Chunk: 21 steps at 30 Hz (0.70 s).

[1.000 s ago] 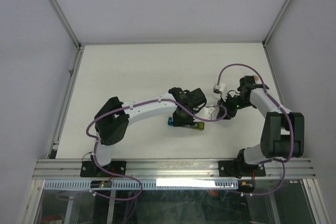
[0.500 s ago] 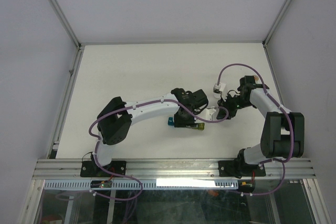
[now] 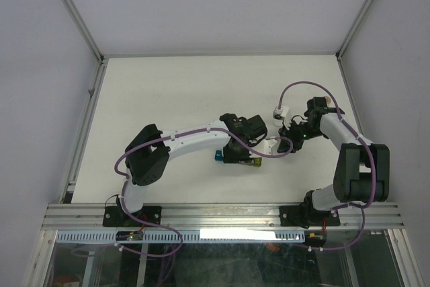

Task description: Sort the pills into containers

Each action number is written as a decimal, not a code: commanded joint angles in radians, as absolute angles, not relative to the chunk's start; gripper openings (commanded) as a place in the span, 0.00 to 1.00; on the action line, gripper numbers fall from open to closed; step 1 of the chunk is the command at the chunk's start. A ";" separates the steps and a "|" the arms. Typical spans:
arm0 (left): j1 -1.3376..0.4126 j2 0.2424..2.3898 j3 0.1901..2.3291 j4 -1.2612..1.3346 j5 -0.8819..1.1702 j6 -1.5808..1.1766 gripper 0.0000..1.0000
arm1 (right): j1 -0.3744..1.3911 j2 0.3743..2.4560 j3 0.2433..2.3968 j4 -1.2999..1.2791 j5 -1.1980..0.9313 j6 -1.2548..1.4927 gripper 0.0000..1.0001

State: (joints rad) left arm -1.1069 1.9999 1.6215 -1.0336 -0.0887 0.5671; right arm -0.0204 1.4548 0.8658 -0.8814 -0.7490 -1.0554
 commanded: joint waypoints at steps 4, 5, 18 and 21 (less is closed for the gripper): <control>-1.125 1.994 1.693 -1.071 -0.105 0.548 0.00 | -0.032 1.456 0.903 -0.885 -0.779 -1.057 0.31; -1.125 1.995 1.708 -1.064 -0.075 0.542 0.00 | -0.032 1.455 0.897 -0.881 -0.781 -1.057 0.31; -1.116 1.972 1.615 -1.004 -0.127 0.586 0.00 | -0.035 1.466 0.904 -0.886 -0.787 -1.059 0.31; -1.125 1.988 1.688 -1.043 -0.085 0.561 0.00 | -0.035 1.465 0.899 -0.880 -0.789 -1.058 0.31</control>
State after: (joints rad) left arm -1.1137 2.0129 1.6295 -1.0412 -0.0986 0.5667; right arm -0.0250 1.4673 0.8658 -0.8818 -0.7494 -1.0554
